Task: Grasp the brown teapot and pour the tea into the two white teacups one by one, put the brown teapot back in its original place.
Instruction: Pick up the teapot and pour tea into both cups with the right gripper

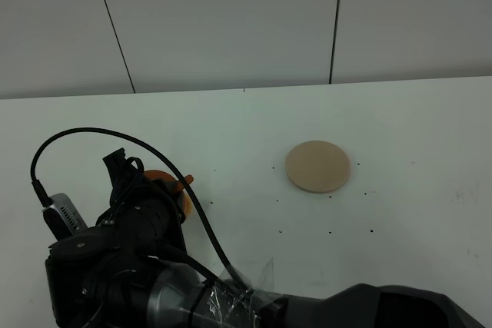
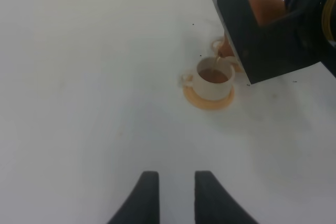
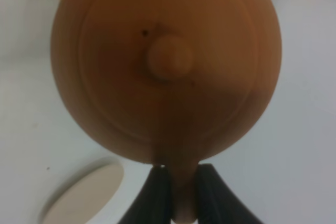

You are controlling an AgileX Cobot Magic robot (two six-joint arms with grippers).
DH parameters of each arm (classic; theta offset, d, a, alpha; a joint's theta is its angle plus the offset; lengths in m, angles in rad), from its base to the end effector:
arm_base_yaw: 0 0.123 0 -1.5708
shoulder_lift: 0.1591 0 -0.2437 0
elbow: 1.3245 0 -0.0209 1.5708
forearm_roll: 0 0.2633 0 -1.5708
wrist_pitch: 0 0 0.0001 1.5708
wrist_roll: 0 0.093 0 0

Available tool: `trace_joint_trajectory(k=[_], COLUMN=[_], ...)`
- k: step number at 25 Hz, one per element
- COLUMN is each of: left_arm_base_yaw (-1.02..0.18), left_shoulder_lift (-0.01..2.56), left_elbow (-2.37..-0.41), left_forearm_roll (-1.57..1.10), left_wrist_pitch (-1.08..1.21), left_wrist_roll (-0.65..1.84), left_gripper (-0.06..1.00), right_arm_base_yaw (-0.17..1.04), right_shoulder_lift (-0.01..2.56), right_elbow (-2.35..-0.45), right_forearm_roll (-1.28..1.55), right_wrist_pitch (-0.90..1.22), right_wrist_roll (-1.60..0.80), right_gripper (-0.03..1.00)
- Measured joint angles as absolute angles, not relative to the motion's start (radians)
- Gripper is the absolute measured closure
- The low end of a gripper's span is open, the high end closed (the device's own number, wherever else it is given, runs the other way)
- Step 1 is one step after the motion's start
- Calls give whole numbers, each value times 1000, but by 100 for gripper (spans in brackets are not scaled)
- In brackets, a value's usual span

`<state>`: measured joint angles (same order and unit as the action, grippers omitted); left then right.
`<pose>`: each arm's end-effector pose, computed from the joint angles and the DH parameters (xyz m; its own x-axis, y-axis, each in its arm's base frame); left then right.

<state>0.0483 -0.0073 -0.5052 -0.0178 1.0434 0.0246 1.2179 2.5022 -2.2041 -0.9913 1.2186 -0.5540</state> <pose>0.0486 0.0009 0.2857 -0.4292 -0.0051 -0.9032 -0.0277 0.9996 0.0075 0.2411 0.4432 0.1475 0.2511 -0.8619 0.4405 -0.5201 -0.5039 -0.6896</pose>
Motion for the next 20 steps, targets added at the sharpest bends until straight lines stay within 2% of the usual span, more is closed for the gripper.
trace_joint_trajectory(k=[20], left_arm_base_yaw=[48], left_shoulder_lift=[-7], left_elbow=[-505], left_forearm_roll=[-18], left_wrist_pitch=[1043], left_wrist_roll=[25], left_gripper=[71], right_arm_base_yaw=[1218], right_shoulder_lift=[2502], right_elbow=[-2204], right_forearm_roll=[-1017], right_wrist_pitch=[1219], right_wrist_roll=[-560], right_gripper=[87])
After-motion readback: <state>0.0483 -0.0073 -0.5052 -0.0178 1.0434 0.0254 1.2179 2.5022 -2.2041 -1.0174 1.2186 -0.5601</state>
